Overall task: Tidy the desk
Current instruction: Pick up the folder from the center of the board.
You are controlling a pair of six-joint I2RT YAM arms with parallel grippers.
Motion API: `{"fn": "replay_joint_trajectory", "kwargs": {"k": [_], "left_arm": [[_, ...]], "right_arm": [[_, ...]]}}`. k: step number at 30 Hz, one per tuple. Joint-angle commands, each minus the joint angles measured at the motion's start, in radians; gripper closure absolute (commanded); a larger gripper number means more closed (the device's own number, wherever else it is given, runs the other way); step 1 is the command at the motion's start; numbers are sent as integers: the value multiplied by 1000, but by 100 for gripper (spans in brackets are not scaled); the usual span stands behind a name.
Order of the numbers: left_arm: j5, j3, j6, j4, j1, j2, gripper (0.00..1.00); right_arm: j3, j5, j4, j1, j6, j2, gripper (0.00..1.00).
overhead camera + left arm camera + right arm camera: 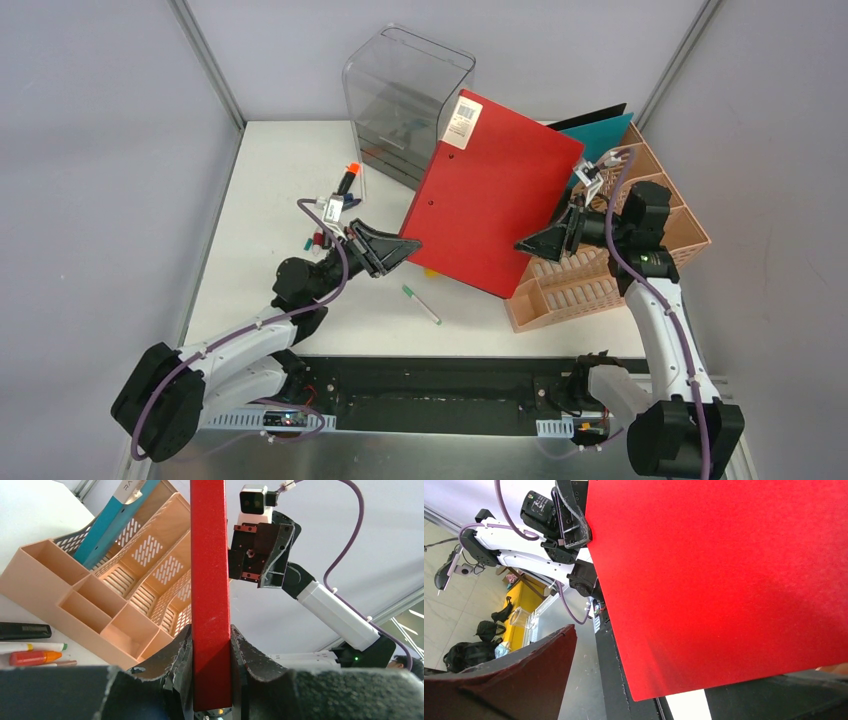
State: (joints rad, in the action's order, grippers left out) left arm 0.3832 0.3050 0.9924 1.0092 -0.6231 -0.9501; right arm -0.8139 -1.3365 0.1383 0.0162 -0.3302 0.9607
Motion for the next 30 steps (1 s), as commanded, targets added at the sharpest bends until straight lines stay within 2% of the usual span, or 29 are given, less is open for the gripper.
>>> {"fn": "replay_joint_trajectory", "kwargs": {"k": [1, 4, 5, 8, 10, 13, 15, 17, 18, 20, 23, 26, 28, 29, 30], "left_arm": [[-9, -5, -50, 27, -12, -18, 100], [-14, -4, -61, 22, -12, -32, 100], [-15, -2, -66, 17, -12, -36, 100], [-15, -1, -72, 11, -12, -53, 100], [-12, 0, -76, 8, -12, -63, 100], [-8, 4, -86, -15, -12, -68, 100], [-4, 21, -118, -86, -12, -46, 99], [5, 57, -178, -213, -13, -4, 82], [10, 74, -212, -284, -12, 24, 66], [10, 110, -272, -428, -12, 80, 41], [-5, 156, -346, -605, -10, 167, 16], [4, 221, -429, -770, -8, 221, 4], [31, 275, -478, -853, -6, 232, 1], [48, 299, -500, -890, -4, 229, 1], [63, 325, -519, -928, -4, 221, 1]], "right_arm": [[-24, -7, -53, 10, -15, -16, 14], [-25, -7, -54, 10, -14, -14, 24], [-24, -5, -54, 10, -15, -16, 31], [-23, 9, -54, 10, -17, -14, 60], [-24, 12, -53, 10, -17, -14, 76], [-25, 2, -57, 11, -14, -13, 93], [-27, -14, -55, 11, -4, -14, 100], [-28, -44, -54, 14, 13, -15, 100], [-31, -64, -48, 16, 27, -18, 100], [-39, -91, -11, 18, 71, -20, 100], [-60, -105, 65, 19, 108, -24, 100], [-70, -105, 107, 20, 108, -27, 100], [-73, -113, 120, 21, 132, -29, 100], [-73, -135, 121, 22, 211, -28, 100], [-73, -144, 123, 22, 223, -27, 100]]}}
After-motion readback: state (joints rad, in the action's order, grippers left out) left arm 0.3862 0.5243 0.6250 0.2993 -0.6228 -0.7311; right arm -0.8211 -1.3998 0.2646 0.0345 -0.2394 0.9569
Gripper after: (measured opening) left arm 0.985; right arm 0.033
